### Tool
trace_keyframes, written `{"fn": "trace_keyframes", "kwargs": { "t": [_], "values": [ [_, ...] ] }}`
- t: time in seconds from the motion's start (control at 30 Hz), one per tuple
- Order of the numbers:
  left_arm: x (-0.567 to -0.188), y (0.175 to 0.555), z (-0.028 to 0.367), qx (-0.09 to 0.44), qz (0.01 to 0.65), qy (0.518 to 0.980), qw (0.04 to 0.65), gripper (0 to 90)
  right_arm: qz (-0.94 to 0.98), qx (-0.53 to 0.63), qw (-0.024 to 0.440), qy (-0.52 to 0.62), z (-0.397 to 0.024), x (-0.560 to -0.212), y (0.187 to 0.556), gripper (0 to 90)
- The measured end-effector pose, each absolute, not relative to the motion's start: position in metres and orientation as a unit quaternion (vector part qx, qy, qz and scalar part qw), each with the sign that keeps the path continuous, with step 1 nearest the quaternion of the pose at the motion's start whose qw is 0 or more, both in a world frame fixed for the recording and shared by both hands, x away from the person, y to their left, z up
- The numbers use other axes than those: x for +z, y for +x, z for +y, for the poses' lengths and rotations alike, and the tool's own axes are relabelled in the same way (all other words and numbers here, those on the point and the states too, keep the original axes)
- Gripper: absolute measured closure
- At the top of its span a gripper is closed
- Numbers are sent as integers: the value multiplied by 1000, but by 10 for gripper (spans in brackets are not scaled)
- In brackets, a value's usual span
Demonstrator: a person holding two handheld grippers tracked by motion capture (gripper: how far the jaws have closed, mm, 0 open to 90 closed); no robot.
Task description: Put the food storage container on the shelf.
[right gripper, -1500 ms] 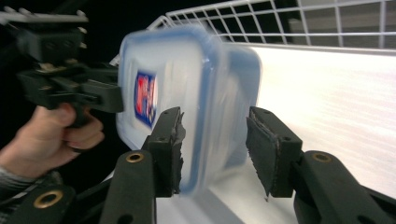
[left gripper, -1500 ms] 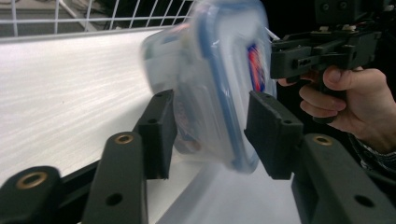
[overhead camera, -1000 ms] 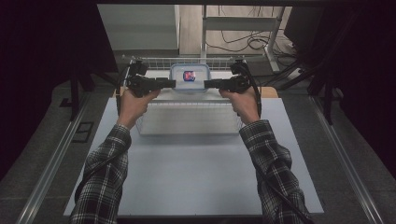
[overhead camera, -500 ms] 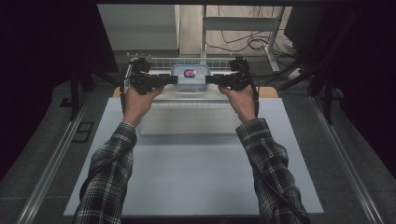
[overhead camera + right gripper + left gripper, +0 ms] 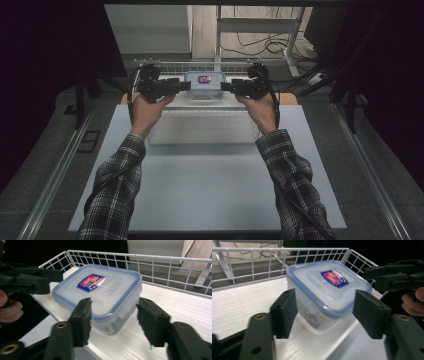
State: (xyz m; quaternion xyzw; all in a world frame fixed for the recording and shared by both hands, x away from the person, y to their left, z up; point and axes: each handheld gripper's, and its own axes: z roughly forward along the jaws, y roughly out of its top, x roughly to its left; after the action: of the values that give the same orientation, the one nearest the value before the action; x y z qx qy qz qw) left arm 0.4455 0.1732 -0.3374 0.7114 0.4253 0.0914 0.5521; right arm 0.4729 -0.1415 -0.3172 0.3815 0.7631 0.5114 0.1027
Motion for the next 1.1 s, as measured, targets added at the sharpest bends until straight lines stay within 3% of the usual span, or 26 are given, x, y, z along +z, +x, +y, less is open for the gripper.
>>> {"fn": "trace_keyframes", "kwargs": {
  "t": [0.33, 0.67, 1.1],
  "values": [
    [-342, 423, 175, 128, 398, 731, 538, 172, 773, 512, 131, 352, -148, -327, 457, 203],
    [-356, 403, 171, 145, 390, 749, 516, 90, 787, 503, 138, 329, -145, -334, 443, 142],
    [-365, 376, 166, 151, 371, 758, 515, 73, 791, 505, 141, 316, -147, -338, 425, 100]
  ]
}}
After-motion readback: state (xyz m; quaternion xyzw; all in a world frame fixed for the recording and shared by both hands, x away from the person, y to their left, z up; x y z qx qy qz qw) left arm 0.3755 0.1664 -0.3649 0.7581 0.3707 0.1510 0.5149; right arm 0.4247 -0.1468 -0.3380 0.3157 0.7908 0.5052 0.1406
